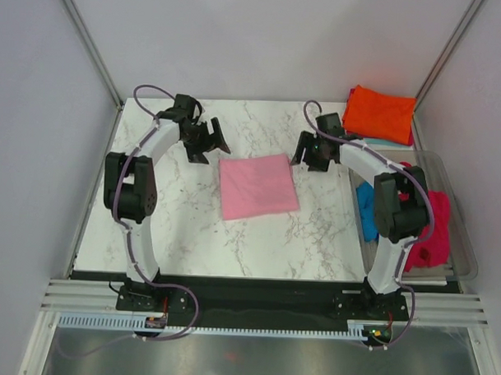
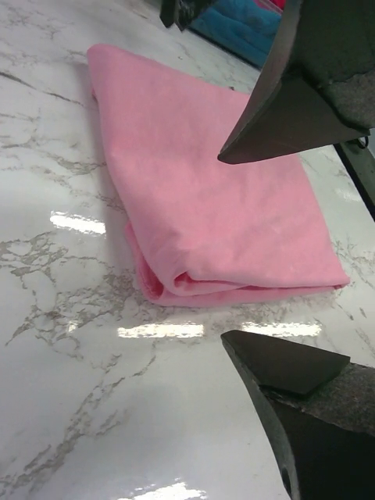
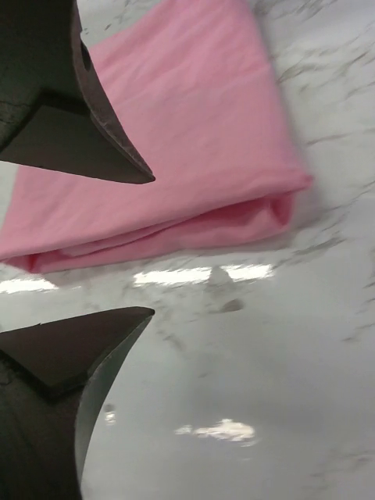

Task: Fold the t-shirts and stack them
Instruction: Fold the tshirt

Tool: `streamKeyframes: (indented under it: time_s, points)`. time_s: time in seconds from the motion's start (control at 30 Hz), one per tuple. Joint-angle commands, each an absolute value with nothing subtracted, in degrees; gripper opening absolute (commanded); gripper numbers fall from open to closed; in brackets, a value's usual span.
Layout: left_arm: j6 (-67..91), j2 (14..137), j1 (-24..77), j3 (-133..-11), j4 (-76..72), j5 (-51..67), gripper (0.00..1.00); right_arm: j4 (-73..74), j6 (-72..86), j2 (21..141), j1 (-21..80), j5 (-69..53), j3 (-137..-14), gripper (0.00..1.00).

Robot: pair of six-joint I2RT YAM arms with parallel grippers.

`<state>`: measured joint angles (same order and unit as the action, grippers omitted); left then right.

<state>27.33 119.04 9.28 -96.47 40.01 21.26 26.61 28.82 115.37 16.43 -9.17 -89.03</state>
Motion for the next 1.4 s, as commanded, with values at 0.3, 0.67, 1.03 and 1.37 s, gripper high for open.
streamKeyframes:
  time_s: [0.3, 0.67, 1.03, 1.37]
  points:
    - [21.9, 87.1, 9.6, -70.3, 37.2, 20.7, 0.94, 11.8, 41.9, 94.0, 30.3, -0.5, -54.2, 0.7]
    - [19.9, 68.6, 9.6, -54.1, 36.4, 21.4, 0.94, 19.9, 41.9, 87.5, 38.0, 4.6, -54.9, 0.82]
    - [18.4, 61.5, 9.7, -47.6, 33.5, 16.4, 0.94, 17.5, 34.7, 92.3, 26.6, -1.6, -63.4, 0.98]
    - [18.0, 61.3, 9.7, -47.3, 33.4, 17.6, 0.93, 12.7, 34.8, 109.2, 22.1, -5.1, -74.1, 0.96]
